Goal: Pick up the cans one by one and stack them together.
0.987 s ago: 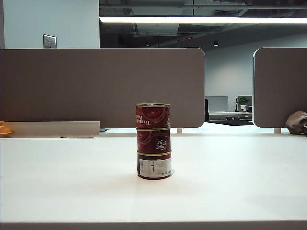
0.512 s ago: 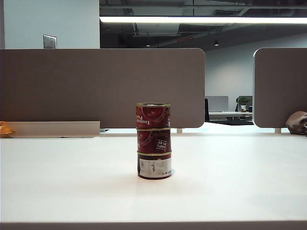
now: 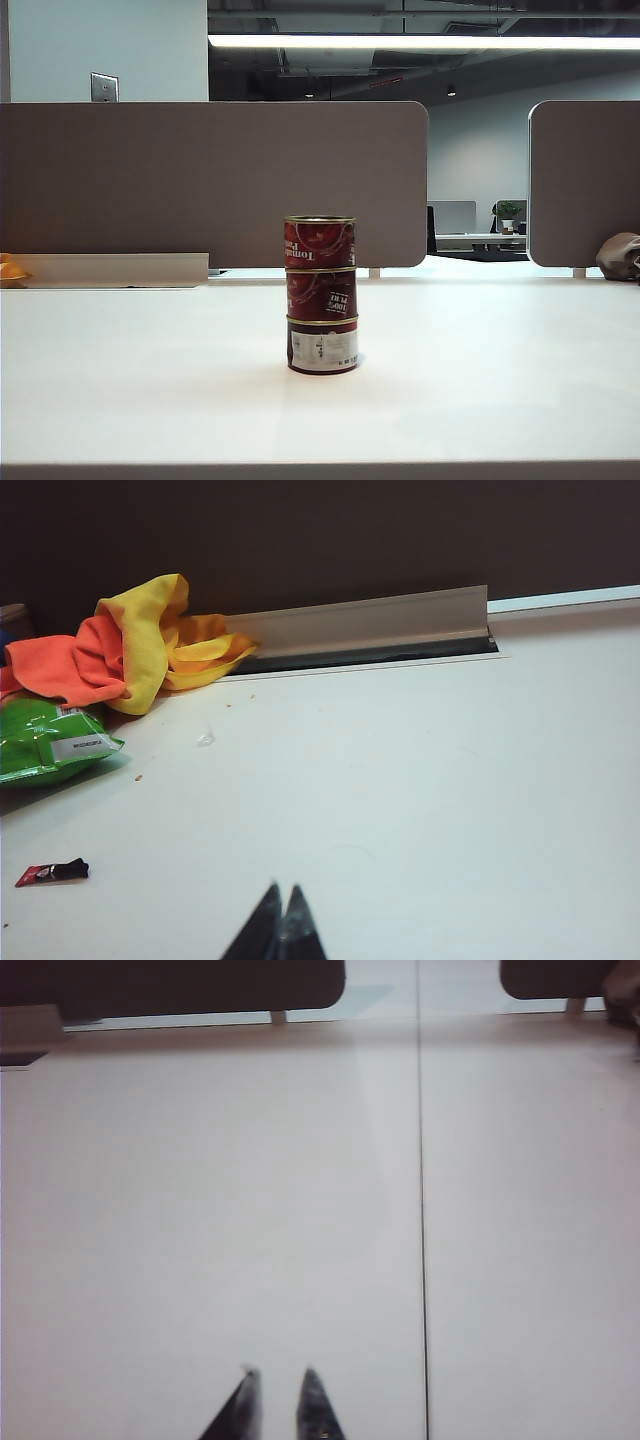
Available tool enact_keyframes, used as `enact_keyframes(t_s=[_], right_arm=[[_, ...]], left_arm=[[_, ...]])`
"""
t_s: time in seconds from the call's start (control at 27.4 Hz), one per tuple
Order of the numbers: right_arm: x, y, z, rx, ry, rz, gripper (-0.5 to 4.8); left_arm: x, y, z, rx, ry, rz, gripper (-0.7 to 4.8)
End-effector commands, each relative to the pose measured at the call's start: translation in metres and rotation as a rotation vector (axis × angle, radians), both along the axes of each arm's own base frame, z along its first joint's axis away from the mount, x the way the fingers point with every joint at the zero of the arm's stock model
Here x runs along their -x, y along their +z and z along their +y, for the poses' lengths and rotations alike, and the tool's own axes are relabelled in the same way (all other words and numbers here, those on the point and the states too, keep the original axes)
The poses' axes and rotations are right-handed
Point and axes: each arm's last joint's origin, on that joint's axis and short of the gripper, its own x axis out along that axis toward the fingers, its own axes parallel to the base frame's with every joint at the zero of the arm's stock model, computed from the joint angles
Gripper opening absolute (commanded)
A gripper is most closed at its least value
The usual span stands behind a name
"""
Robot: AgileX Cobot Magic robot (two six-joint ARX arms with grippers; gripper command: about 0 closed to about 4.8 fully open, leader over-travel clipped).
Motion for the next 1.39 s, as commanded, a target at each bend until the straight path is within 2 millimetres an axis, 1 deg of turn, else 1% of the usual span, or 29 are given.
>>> enact_keyframes(t_s=[0.04, 0.66, 0.88, 1.39], right_arm=[[-0.0007, -0.0009, -0.0003, -0.001, -0.003, -0.009, 0.58], [-0.0006, -0.0014, -0.0005, 0.001, -0.008, -0.002, 0.58], [-0.0009, -0.0015, -0.0028, 0.054, -0.082, -0.008, 0.58], [-0.0009, -0.0015, -0.0028, 0.054, -0.082, -0.008, 0.58]], left_arm=[[0.0000, 0.0012, -0.0002, 0.003, -0.004, -0.008, -0.04], [0.0000, 0.0010, -0.0003, 0.003, -0.006, -0.007, -0.04], [0.0000, 0.0010, -0.0003, 0.003, -0.006, -0.007, -0.04], [0.0000, 0.0010, -0.0003, 0.003, -0.006, -0.007, -0.04]])
